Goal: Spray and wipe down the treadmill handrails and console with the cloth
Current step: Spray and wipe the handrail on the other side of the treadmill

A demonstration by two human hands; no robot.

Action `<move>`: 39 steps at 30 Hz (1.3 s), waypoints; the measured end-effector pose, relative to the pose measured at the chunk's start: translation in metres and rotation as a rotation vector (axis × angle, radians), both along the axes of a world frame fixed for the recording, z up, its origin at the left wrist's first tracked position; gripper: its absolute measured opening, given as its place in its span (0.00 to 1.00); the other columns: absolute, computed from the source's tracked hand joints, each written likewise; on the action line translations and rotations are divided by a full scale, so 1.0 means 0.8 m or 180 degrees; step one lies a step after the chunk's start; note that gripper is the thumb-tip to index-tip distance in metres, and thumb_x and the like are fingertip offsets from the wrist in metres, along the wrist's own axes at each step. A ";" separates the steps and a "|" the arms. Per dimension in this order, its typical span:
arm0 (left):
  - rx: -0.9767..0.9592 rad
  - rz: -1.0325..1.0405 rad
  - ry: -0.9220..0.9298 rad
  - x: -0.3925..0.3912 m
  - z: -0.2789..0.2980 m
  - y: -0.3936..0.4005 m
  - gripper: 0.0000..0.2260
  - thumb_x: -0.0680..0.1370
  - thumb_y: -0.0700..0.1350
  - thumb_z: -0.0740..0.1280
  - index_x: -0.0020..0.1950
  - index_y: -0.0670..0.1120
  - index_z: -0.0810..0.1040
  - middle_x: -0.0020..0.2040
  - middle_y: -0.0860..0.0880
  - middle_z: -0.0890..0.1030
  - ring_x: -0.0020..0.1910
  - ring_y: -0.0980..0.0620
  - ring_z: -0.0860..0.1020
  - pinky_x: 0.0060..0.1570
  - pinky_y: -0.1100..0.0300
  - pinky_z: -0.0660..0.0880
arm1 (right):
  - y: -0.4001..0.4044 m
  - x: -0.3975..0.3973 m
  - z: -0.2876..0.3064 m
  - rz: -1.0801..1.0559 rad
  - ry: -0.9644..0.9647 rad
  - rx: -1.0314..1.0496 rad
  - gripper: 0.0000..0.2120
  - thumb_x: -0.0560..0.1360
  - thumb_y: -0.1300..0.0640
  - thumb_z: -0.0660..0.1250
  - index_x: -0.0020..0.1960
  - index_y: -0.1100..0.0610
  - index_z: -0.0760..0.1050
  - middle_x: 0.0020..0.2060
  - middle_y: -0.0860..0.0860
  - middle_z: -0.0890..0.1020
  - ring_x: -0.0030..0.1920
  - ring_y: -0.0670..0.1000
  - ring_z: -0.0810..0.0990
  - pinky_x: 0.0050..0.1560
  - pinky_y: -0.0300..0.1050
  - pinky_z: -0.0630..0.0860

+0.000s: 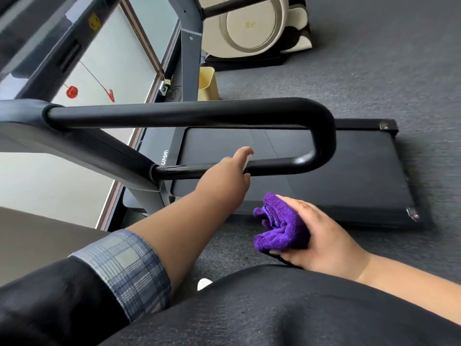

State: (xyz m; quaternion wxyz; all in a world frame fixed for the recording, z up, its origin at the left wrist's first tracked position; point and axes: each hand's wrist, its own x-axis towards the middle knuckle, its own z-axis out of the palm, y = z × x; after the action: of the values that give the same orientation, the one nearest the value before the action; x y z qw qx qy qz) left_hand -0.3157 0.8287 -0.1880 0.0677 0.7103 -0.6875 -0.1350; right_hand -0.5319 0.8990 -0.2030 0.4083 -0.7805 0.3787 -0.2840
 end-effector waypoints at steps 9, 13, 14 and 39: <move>0.0062 0.0095 0.0382 -0.046 -0.005 -0.010 0.19 0.80 0.48 0.62 0.69 0.56 0.61 0.45 0.48 0.80 0.36 0.46 0.77 0.36 0.55 0.72 | -0.002 -0.015 0.010 -0.0008 0.0101 0.0089 0.39 0.63 0.36 0.74 0.70 0.35 0.61 0.65 0.23 0.67 0.68 0.32 0.67 0.68 0.28 0.61; 0.0179 0.0465 0.0621 -0.031 -0.010 0.011 0.23 0.79 0.49 0.63 0.71 0.59 0.60 0.47 0.49 0.78 0.42 0.45 0.78 0.41 0.54 0.73 | -0.013 -0.016 0.008 0.0001 0.0336 0.0018 0.43 0.65 0.42 0.79 0.75 0.45 0.63 0.69 0.36 0.71 0.69 0.39 0.68 0.72 0.42 0.65; 0.0199 0.0566 0.0698 -0.025 -0.014 0.018 0.23 0.78 0.49 0.64 0.71 0.60 0.60 0.49 0.48 0.79 0.43 0.44 0.78 0.43 0.54 0.74 | -0.019 -0.012 0.011 -0.0017 0.0503 -0.0210 0.44 0.66 0.45 0.80 0.76 0.48 0.63 0.69 0.40 0.71 0.69 0.40 0.67 0.72 0.44 0.64; 0.0210 0.1372 0.1041 0.065 -0.035 0.163 0.23 0.78 0.53 0.66 0.71 0.63 0.62 0.46 0.60 0.73 0.41 0.57 0.71 0.42 0.60 0.66 | -0.148 0.130 0.001 0.0156 0.2990 -0.1623 0.39 0.76 0.34 0.63 0.77 0.54 0.58 0.68 0.52 0.73 0.63 0.57 0.76 0.62 0.54 0.71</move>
State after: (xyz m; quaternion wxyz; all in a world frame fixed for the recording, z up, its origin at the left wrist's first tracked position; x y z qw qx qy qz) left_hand -0.2637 0.9587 -0.2158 0.1818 0.8109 -0.4955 -0.2528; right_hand -0.4281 0.7803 -0.2020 -0.0012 -0.9066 0.4213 0.0226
